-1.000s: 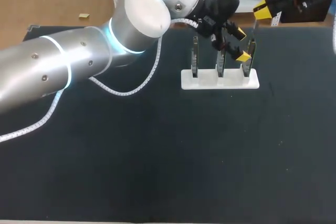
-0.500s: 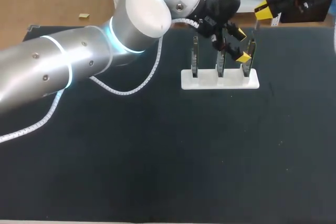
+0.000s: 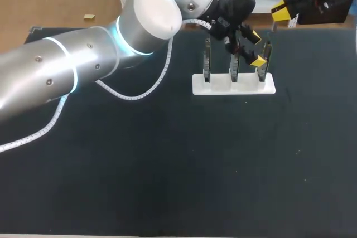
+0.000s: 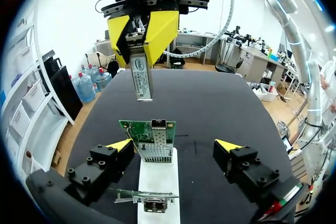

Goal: Pick up the optical module with the left hand, and insert it into the network port with the right hand.

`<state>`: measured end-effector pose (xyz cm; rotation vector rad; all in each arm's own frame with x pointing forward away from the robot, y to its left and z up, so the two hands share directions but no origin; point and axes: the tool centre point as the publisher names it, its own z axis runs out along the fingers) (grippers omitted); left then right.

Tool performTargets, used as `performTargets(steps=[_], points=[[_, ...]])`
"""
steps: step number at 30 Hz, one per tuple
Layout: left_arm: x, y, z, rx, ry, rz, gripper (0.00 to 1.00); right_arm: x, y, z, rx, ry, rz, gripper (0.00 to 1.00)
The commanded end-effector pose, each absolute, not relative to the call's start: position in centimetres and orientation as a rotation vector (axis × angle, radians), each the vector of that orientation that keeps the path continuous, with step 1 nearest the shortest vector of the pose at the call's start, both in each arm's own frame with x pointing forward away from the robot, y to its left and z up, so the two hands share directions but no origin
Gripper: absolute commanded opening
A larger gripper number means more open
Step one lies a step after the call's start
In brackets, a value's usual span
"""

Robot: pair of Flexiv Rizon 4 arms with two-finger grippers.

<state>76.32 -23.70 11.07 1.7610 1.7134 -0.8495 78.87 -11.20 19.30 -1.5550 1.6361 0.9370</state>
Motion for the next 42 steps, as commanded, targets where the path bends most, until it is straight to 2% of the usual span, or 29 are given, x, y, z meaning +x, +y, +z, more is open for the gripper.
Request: performTargets(steps=[1,42], points=[[76.7,-23.9,11.1,1.769,1.72,-0.851,1.0,78.8,-10.9,19.2,-1.567,1.632,0.933,0.0],[76.7,-23.9,11.1,1.769,1.72,-0.851,1.0,78.0,-10.4,17.0,-1.612,1.645,0.965,0.0]])
